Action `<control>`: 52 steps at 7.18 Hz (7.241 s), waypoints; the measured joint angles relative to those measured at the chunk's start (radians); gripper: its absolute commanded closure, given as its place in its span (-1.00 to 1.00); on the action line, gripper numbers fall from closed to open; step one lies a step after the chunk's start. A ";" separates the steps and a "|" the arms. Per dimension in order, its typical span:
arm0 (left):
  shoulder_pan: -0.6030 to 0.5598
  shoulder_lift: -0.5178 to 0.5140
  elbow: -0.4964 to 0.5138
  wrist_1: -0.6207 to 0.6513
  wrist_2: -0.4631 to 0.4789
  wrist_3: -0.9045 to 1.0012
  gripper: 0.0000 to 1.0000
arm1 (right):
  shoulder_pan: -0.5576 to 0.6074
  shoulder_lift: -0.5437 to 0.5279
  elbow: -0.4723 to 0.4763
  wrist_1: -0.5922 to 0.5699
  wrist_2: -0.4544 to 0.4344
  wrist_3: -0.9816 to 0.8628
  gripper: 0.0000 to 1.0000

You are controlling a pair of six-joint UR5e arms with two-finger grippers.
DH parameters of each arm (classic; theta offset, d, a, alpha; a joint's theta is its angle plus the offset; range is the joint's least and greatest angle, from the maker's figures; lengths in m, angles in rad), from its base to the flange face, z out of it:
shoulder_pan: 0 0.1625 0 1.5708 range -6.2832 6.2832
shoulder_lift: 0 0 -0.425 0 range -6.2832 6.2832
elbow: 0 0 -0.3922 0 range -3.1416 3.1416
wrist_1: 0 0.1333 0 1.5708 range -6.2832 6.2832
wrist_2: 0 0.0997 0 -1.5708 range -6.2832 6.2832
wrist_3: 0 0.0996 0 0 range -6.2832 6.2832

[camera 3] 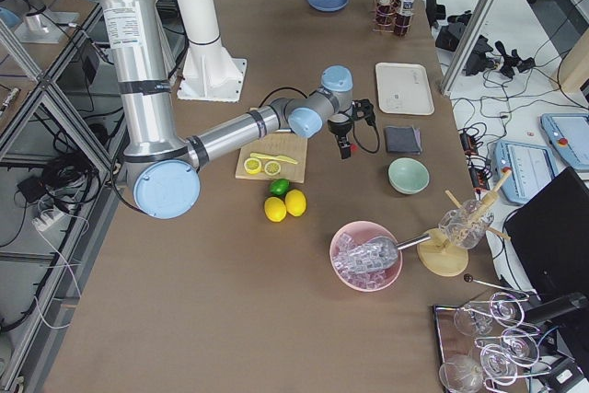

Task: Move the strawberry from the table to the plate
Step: 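Move the right gripper over the red strawberry while the left arm starts reaching, then push the blue plate toward table center with left gripper while right gripper descends, then grasp the red strawberry with the right gripper, then carry the strawberry over the blue plate with the right gripper while the left arm withdraws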

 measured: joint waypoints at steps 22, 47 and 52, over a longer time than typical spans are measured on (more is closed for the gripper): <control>0.754 -0.499 -0.391 0.176 0.559 -1.177 1.00 | -0.078 0.245 -0.279 -0.003 -0.056 0.238 -0.79; -0.159 -0.163 -0.364 0.596 0.106 0.142 -0.96 | -0.255 0.552 -0.362 -0.087 -0.157 0.568 1.00; -0.324 -0.068 -0.348 0.705 0.097 0.417 -0.96 | -0.395 0.745 -0.463 -0.163 -0.304 0.698 1.00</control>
